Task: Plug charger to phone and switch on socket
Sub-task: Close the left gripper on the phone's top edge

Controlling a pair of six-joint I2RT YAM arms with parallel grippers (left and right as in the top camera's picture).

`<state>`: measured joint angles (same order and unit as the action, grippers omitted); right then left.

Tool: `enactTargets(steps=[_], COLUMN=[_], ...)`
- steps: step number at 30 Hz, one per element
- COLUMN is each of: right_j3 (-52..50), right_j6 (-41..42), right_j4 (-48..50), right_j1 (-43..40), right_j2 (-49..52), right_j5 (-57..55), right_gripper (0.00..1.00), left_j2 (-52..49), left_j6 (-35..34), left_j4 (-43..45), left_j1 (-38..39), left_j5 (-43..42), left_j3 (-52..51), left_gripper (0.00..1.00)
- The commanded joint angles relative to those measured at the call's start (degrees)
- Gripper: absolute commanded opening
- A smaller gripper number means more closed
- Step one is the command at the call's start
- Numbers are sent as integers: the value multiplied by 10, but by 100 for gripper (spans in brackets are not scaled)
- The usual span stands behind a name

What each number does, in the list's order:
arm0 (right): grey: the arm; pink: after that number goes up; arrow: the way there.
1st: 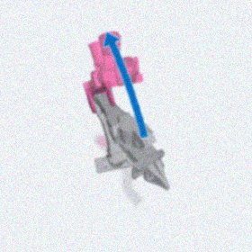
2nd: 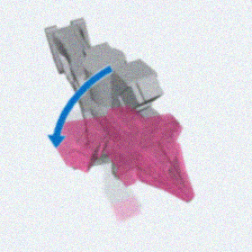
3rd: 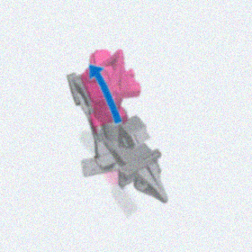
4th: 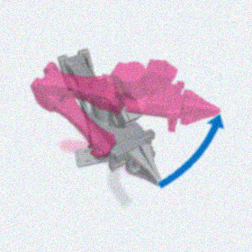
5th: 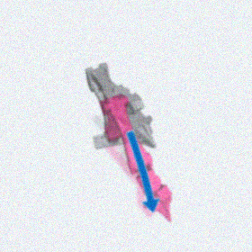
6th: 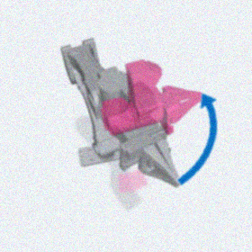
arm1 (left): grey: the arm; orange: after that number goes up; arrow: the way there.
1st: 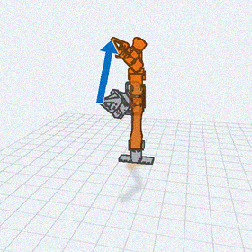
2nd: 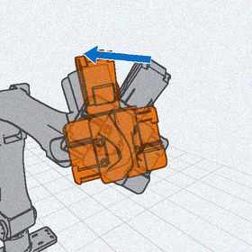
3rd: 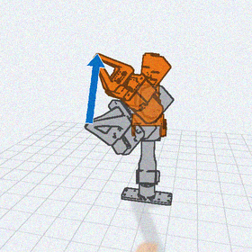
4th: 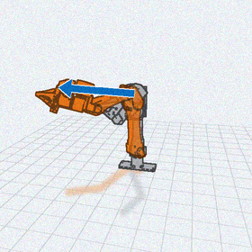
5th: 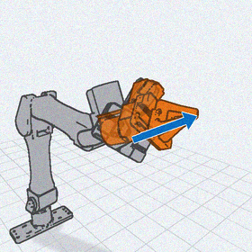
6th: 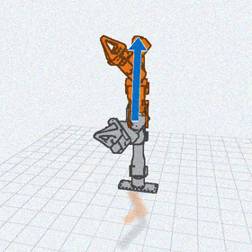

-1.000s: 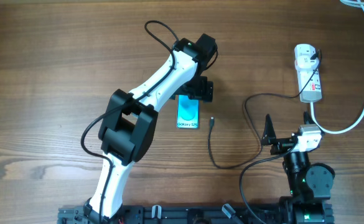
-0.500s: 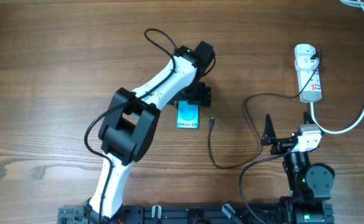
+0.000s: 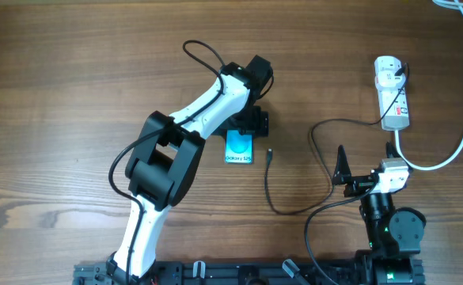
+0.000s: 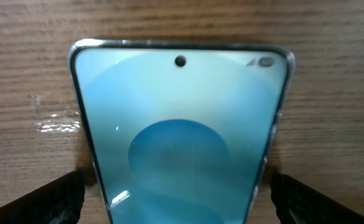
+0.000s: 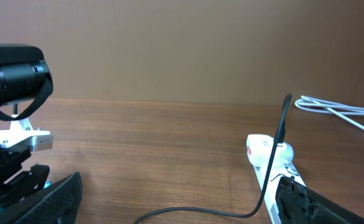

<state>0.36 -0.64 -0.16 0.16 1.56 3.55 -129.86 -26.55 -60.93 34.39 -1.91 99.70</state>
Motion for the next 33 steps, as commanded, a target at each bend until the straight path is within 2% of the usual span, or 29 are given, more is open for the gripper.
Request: enactTargets(steps=[1, 18, 20, 28, 30, 31, 33], right_j3=[-1, -1, -1, -1, -1, -1, -1], right_j6=[8, 8, 8, 8, 8, 8, 8], right_j4=[2, 2, 2, 2, 2, 2, 2], right_j1=[-2, -2, -2, -2, -2, -2, -2], right_j2=[-2, -2, -2, -2, -2, -2, -2], right_j5=[-4, -4, -4, -4, -4, -4, -4], right_gripper=[100, 100, 100, 100, 100, 100, 100], left_j2=[-7, -7, -7, -7, -7, -7, -7], left_j6=[-12, -9, -9, -9, -9, -9, -7], left_j4=[12, 23, 22, 19, 17, 14, 6], left_j1=[9, 19, 18, 18, 18, 18, 18], left_j5=[-8, -8, -8, -8, -8, -8, -8], left_j3=[-20, -31, -31, -31, -31, -31, -31], left_gripper=[100, 99, 94, 85, 88, 96, 97])
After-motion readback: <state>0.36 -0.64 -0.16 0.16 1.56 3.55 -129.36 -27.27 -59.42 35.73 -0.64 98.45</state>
